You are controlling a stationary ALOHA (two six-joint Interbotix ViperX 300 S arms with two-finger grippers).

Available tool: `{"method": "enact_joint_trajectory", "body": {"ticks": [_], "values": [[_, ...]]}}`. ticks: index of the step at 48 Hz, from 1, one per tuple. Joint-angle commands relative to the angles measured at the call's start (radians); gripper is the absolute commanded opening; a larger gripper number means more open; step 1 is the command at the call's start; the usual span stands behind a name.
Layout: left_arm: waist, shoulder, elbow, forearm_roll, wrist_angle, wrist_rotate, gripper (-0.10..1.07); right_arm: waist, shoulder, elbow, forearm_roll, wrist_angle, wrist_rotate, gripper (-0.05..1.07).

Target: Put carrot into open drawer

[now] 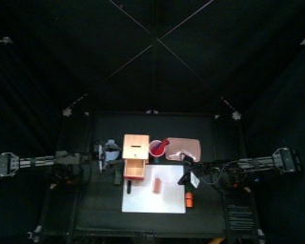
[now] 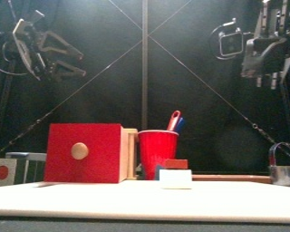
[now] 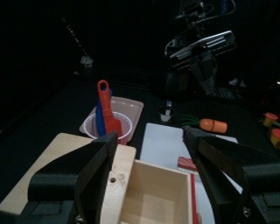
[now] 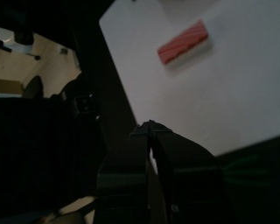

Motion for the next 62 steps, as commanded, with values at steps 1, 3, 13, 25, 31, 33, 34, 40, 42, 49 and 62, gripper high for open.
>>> {"method": "enact_joint_trajectory", "body": {"ticks": [1, 3, 13, 25, 31, 33, 34, 40, 42, 49, 62], "values": [[-0.002, 0.000, -0.012, -0.008, -0.003, 0.002, 0.94, 0.029, -0.003, -0.025, -0.006, 0.098, 0.127, 0.11], [-0.002, 0.000, -0.011, -0.011, -0.005, 0.003, 0.94, 0.035, 0.002, -0.021, -0.044, 0.135, 0.224, 0.11], [0.006, 0.003, -0.003, -0.015, -0.003, 0.000, 0.94, 0.115, 0.005, -0.020, -0.345, 0.175, 0.673, 0.13], [0.018, 0.003, -0.006, -0.018, -0.003, 0.003, 0.94, 0.293, 0.035, -0.014, -0.634, 0.170, 1.181, 0.49], [0.025, 0.002, -0.011, -0.017, -0.003, 0.005, 0.94, 0.359, 0.067, -0.015, -0.729, 0.129, 1.348, 0.81], [0.026, 0.003, -0.014, -0.017, -0.003, 0.005, 0.94, 0.371, 0.080, -0.015, -0.752, 0.112, 1.390, 0.90], [0.029, 0.003, -0.014, -0.017, -0.003, 0.005, 0.94, 0.376, 0.087, -0.015, -0.764, 0.103, 1.407, 0.94], [0.032, 0.003, -0.015, -0.015, -0.006, 0.005, 0.94, 0.382, 0.138, -0.012, -0.805, 0.066, 1.493, 1.05], [0.032, 0.003, -0.017, -0.015, -0.006, 0.005, 0.94, 0.382, 0.152, -0.012, -0.807, 0.061, 1.503, 1.04], [0.034, 0.003, -0.012, -0.018, -0.006, 0.005, 0.94, 0.379, 0.204, -0.017, -0.801, 0.057, 1.546, 1.02], [0.043, 0.003, -0.011, -0.018, -0.005, 0.005, 0.94, 0.380, 0.278, -0.031, -0.723, 0.044, 1.577, 1.02]]}}
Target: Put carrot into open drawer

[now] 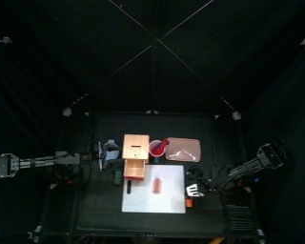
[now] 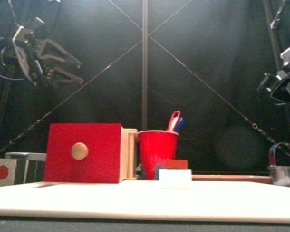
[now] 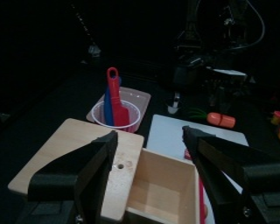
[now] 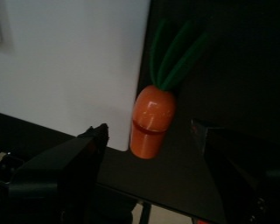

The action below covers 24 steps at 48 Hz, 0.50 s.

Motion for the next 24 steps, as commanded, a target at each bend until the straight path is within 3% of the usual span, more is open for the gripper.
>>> {"method": "enact_joint_trajectory", "body": {"ticks": [1, 15, 24], "values": [[0.008, 0.002, -0.020, -0.002, -0.006, 0.003, 0.94, 0.003, 0.009, -0.026, 0.020, -0.005, 0.002, 1.02], [0.008, 0.002, -0.018, -0.002, -0.005, 0.003, 0.94, -0.002, 0.112, -0.054, 0.029, -0.006, 0.002, 1.01], [0.008, 0.002, -0.021, -0.002, -0.005, 0.002, 0.94, -0.002, 0.164, -0.052, 0.028, -0.054, 0.000, 0.87]]}}
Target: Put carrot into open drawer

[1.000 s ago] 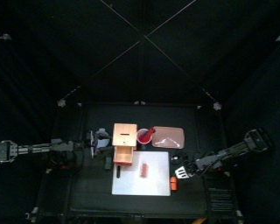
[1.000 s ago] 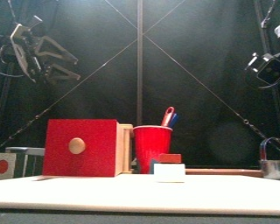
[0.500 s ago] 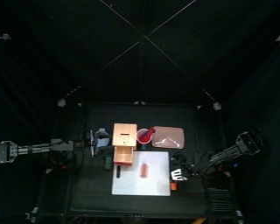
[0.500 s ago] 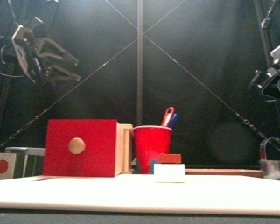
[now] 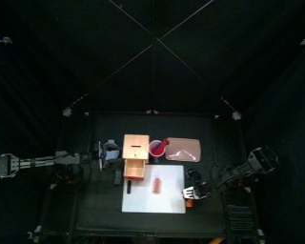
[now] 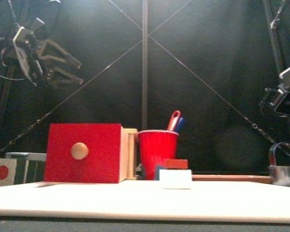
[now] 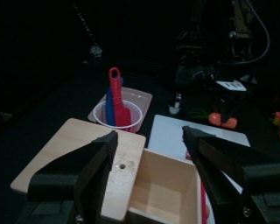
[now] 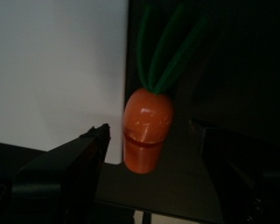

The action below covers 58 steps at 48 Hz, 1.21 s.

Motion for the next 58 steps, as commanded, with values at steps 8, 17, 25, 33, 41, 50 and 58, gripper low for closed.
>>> {"method": "enact_joint_trajectory", "body": {"ticks": [8, 17, 25, 33, 41, 50, 58], "values": [[-0.002, 0.002, -0.020, -0.003, -0.006, -0.003, 0.94, 0.003, 0.054, -0.011, -0.008, -0.081, -0.011, 0.74], [-0.006, 0.002, -0.018, -0.011, -0.005, -0.002, 0.94, -0.008, 0.044, -0.029, -0.035, -0.101, -0.018, 0.66], [-0.005, 0.002, -0.021, -0.011, -0.006, 0.002, 0.94, -0.057, -0.060, -0.077, -0.164, -0.100, -0.020, 0.64], [-0.005, 0.002, -0.018, -0.011, -0.005, 0.002, 0.94, -0.158, -0.120, -0.150, -0.403, -0.084, -0.021, 0.64], [0.000, 0.002, -0.020, -0.011, -0.005, 0.000, 0.94, -0.302, -0.112, -0.215, -0.704, -0.135, -0.020, 0.64], [0.002, 0.002, -0.020, -0.014, -0.006, -0.003, 0.94, -0.448, -0.020, -0.293, -0.911, -0.316, -0.018, 0.64], [0.002, 0.002, -0.021, -0.038, -0.005, 0.002, 0.94, -0.517, 0.094, -0.388, -0.959, -0.476, -0.020, 0.64]]}}
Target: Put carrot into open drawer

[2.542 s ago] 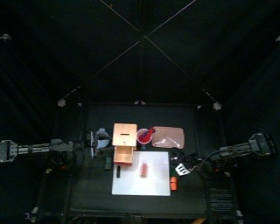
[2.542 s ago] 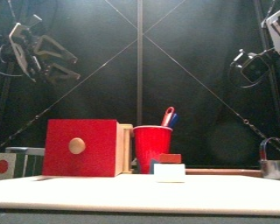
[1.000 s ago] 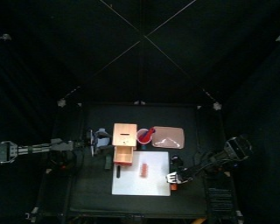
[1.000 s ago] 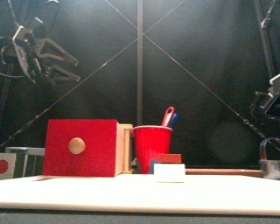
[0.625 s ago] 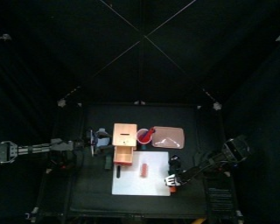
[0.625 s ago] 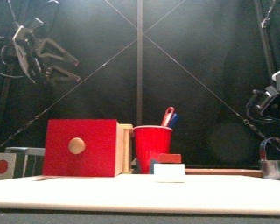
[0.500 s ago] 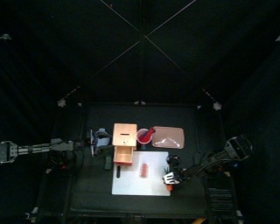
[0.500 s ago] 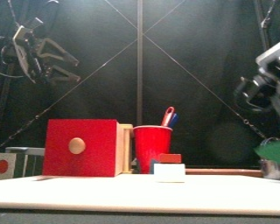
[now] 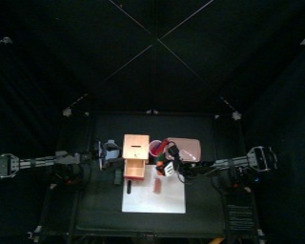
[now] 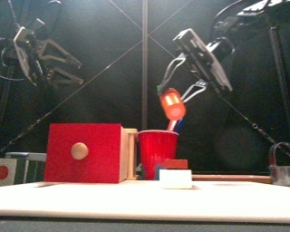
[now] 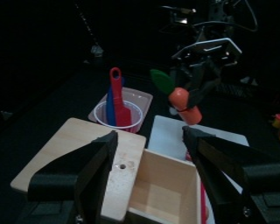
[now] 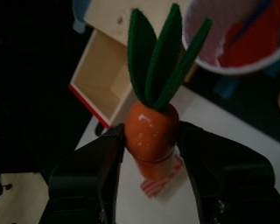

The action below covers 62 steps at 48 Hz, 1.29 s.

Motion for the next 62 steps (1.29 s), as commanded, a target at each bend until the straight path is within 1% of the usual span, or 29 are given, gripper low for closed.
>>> {"method": "enact_joint_trajectory", "body": {"ticks": [1, 8, 21, 29, 39, 43, 48, 54, 56, 62], "values": [[0.003, 0.003, -0.020, -0.011, -0.005, 0.003, 0.94, -0.032, 0.040, -0.078, -0.017, -0.089, -0.002, 0.64], [0.003, 0.003, -0.014, -0.012, -0.005, 0.002, 0.94, -0.044, 0.107, -0.141, -0.015, -0.160, -0.002, 0.64], [0.003, 0.003, -0.009, -0.009, -0.003, 0.005, 0.94, -0.040, 0.192, -0.221, 0.006, -0.161, -0.002, 0.64], [0.003, 0.003, -0.003, -0.009, -0.003, 0.005, 0.94, -0.038, 0.239, -0.241, -0.009, -0.161, -0.003, 0.65], [0.003, 0.003, -0.003, -0.008, -0.003, 0.005, 0.94, -0.034, 0.253, -0.236, -0.044, -0.161, -0.003, 0.67], [0.003, 0.003, -0.003, -0.009, -0.003, 0.005, 0.94, -0.026, 0.255, -0.239, -0.072, -0.161, -0.005, 0.72], [0.005, 0.003, -0.005, -0.009, -0.005, 0.005, 0.94, -0.012, 0.259, -0.247, -0.120, -0.161, -0.003, 0.87], [0.005, 0.003, -0.005, -0.009, -0.003, 0.005, 0.94, -0.008, 0.268, -0.255, -0.137, -0.161, -0.005, 1.04], [0.006, 0.003, -0.003, -0.009, -0.003, 0.005, 0.94, -0.006, 0.270, -0.258, -0.140, -0.161, -0.003, 1.05], [0.009, 0.003, -0.003, -0.009, -0.003, 0.005, 0.94, -0.006, 0.270, -0.265, -0.153, -0.161, -0.005, 1.04]]}}
